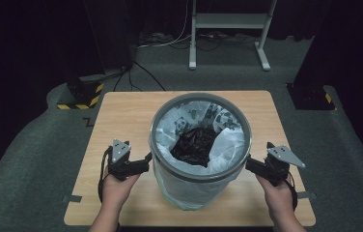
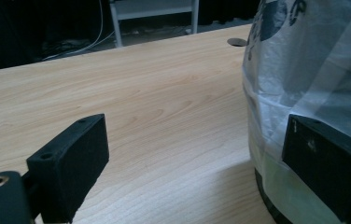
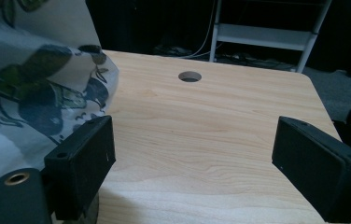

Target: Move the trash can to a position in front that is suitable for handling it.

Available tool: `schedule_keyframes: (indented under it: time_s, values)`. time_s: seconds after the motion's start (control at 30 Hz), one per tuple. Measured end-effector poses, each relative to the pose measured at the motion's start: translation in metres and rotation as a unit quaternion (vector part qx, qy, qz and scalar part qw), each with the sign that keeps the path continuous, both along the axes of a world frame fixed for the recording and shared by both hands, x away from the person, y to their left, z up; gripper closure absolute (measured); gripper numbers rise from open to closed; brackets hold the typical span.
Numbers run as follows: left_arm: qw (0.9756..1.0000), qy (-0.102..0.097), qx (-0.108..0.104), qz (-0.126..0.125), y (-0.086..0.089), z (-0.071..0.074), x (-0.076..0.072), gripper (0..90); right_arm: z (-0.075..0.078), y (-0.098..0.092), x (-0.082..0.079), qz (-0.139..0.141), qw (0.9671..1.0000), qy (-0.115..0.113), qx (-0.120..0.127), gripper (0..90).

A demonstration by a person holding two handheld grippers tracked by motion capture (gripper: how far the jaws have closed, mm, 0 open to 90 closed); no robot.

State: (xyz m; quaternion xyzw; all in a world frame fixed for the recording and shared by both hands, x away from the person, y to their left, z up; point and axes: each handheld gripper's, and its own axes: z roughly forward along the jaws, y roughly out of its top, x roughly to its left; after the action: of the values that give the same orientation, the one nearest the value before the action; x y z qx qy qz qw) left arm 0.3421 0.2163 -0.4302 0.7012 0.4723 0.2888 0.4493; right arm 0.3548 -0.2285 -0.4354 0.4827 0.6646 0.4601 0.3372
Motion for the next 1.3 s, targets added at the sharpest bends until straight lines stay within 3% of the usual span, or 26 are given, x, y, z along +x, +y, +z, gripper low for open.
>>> schedule_keyframes:
  time_s: [0.37,0.47,0.87,1.03,1.3]
  values:
    - [0.9999,0.005,-0.008,-0.005,0.002,0.000,0.001,7.8,0.001,0.002,-0.001,0.005,1.0000,-0.001,0.008,12.9]
    - [0.9997,0.013,-0.012,-0.016,0.001,-0.001,0.002,7.8,0.001,0.003,-0.001,0.008,0.9999,-0.001,0.007,12.9]
    - [0.9986,0.019,0.012,-0.047,-0.014,-0.004,0.002,7.8,-0.003,0.016,-0.005,0.028,0.9996,0.002,-0.002,12.9]
    - [0.9982,0.020,0.014,-0.055,-0.018,-0.004,0.003,7.8,-0.006,0.023,-0.007,0.037,0.9992,-0.004,-0.014,13.2]
    - [0.9979,0.019,0.016,-0.060,-0.023,-0.005,0.003,8.4,-0.008,0.022,-0.007,0.038,0.9992,-0.001,-0.012,13.0]
